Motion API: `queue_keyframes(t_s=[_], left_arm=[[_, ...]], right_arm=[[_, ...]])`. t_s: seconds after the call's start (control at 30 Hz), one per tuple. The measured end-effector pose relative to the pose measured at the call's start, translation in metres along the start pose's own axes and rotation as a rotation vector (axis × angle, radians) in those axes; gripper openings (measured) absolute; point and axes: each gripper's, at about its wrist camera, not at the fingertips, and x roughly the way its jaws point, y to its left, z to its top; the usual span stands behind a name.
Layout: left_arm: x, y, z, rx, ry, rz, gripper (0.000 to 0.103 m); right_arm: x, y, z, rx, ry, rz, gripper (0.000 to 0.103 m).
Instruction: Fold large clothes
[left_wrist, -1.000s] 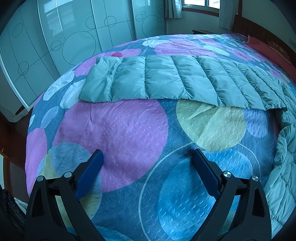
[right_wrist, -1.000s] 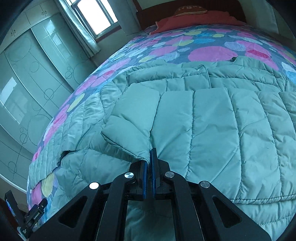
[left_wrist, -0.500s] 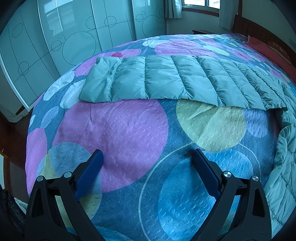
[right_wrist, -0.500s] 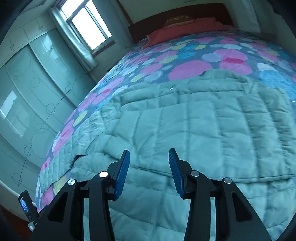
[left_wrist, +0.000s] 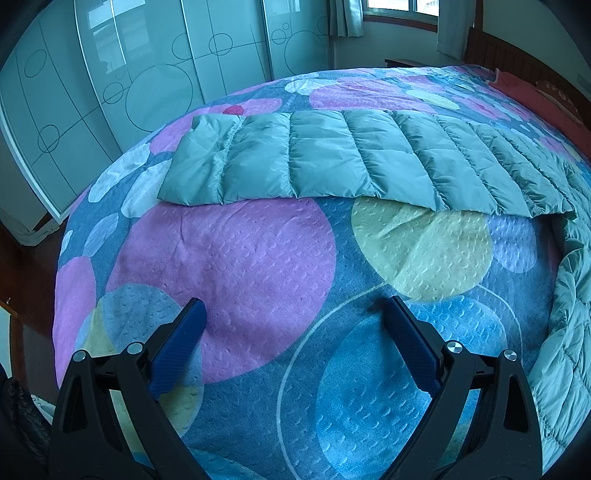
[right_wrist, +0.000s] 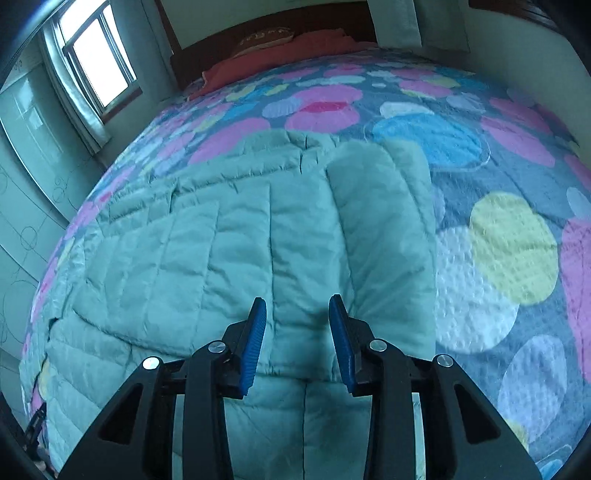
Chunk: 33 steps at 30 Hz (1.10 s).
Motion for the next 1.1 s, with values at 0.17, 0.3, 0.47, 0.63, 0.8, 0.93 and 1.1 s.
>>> queue_keyframes(t_s=[0.17, 0.3, 0.47, 0.63, 0.8, 0.93, 1.1], left_arm=[[0.000, 0.000, 0.000, 0.000, 0.000, 0.000, 0.097], [0.000, 0.000, 0.000, -0.001, 0.000, -0.002, 0.097], [0.001, 0.000, 0.000, 0.000, -0.002, 0.000, 0.097], [0.001, 0.000, 0.000, 0.000, -0.002, 0.001, 0.098], [0.001, 0.000, 0.000, 0.001, -0.001, 0.002, 0.098], [0.001, 0.001, 0.000, -0.002, 0.000, -0.002, 0.098], [0.002, 0.002, 0.000, -0.011, 0.002, -0.010, 0.099]], right_arm=[[0.009, -0.023, 0.041, 0.054, -0.072, -0.057, 0.037], [0.055, -0.041, 0.046, 0.098, 0.063, -0.084, 0.037], [0.034, -0.034, 0.067, 0.081, 0.000, -0.085, 0.037], [0.068, -0.033, 0.069, 0.056, 0.037, -0.121, 0.051], [0.051, -0.009, 0.060, 0.010, 0.000, -0.152, 0.056], [0.019, 0.019, 0.029, -0.042, -0.057, -0.124, 0.067], [0.022, 0.037, -0.005, -0.096, -0.036, -0.125, 0.067]])
